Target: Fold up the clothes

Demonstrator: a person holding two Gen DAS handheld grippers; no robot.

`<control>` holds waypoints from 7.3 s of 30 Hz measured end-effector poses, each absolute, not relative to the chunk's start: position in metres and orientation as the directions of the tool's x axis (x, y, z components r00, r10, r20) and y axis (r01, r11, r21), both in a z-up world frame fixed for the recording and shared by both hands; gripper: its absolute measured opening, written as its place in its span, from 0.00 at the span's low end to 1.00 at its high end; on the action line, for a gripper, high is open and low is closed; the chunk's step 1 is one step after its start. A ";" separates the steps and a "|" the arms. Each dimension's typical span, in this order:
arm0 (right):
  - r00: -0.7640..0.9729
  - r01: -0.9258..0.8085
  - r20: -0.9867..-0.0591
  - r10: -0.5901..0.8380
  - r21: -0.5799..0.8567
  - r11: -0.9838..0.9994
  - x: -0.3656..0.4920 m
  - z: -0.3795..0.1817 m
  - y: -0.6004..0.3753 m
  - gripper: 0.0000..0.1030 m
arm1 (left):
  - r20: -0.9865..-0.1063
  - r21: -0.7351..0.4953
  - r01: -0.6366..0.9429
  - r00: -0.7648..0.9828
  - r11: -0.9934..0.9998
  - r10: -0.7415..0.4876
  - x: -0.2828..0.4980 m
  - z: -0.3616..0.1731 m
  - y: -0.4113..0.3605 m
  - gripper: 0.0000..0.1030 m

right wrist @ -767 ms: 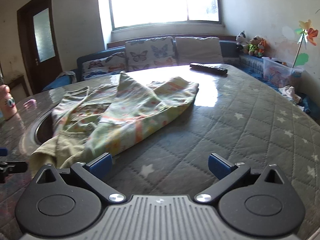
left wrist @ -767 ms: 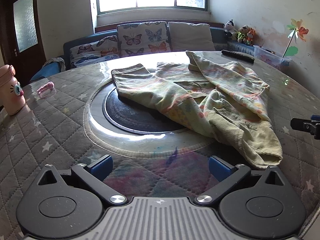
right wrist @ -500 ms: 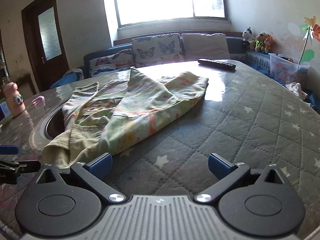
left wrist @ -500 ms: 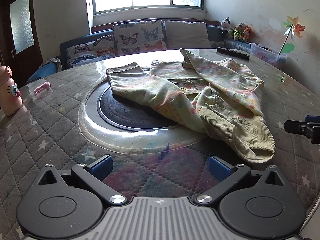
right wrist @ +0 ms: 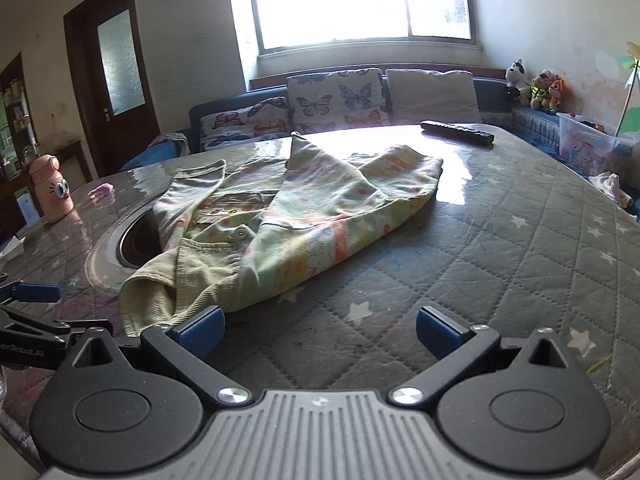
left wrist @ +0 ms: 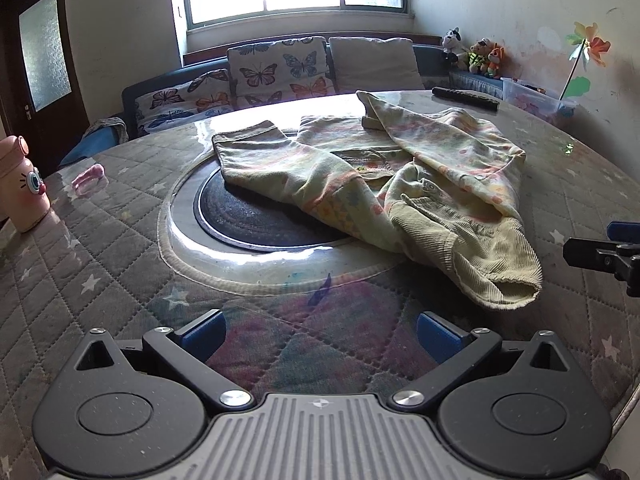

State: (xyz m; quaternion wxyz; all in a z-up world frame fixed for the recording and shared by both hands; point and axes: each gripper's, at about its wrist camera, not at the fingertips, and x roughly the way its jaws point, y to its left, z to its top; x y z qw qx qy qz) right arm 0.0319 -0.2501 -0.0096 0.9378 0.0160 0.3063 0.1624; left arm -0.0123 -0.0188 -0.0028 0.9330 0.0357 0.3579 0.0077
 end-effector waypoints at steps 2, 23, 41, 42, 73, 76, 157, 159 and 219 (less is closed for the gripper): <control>0.757 -0.304 -0.568 0.322 0.129 0.944 0.030 -0.009 -0.249 1.00 | -0.668 0.074 0.007 0.743 0.997 0.044 -0.014 -0.003 -0.020 1.00; 0.743 -0.361 -0.568 0.354 0.105 0.927 0.044 -0.002 -0.236 0.95 | -0.653 0.089 0.005 0.756 0.996 0.055 -0.003 0.009 -0.027 1.00; 0.728 -0.379 -0.586 0.355 0.088 0.921 0.079 0.007 -0.221 0.92 | -0.663 0.089 0.004 0.747 0.996 0.057 0.033 0.020 -0.020 1.00; 0.727 -0.380 -0.588 0.356 0.088 0.921 0.081 0.007 -0.221 0.92 | -0.663 0.091 0.004 0.747 0.996 0.057 0.036 0.020 -0.020 1.00; 0.682 -0.421 -0.655 0.325 0.011 0.907 0.316 -0.002 -0.166 0.69 | -0.710 0.045 0.025 0.704 0.999 0.015 0.206 0.020 -0.005 0.85; 0.652 -0.417 -0.684 0.327 0.037 0.908 0.330 -0.015 -0.167 0.54 | -0.735 0.044 0.043 0.678 0.998 0.003 0.217 0.011 -0.006 0.75; 0.763 0.021 -0.646 -0.017 -0.002 1.000 0.095 0.006 -0.367 0.41 | -0.702 0.011 -0.199 0.697 0.980 0.149 0.053 0.011 0.065 0.02; 0.745 0.027 -0.667 -0.022 -0.004 1.000 0.109 -0.001 -0.368 0.41 | -0.701 0.013 -0.202 0.697 0.979 0.153 0.048 0.012 0.065 0.02; 0.758 0.060 -0.650 -0.041 0.007 0.998 0.116 -0.025 -0.377 0.55 | -0.610 -0.048 -0.536 0.684 0.843 0.401 0.021 0.029 0.196 0.03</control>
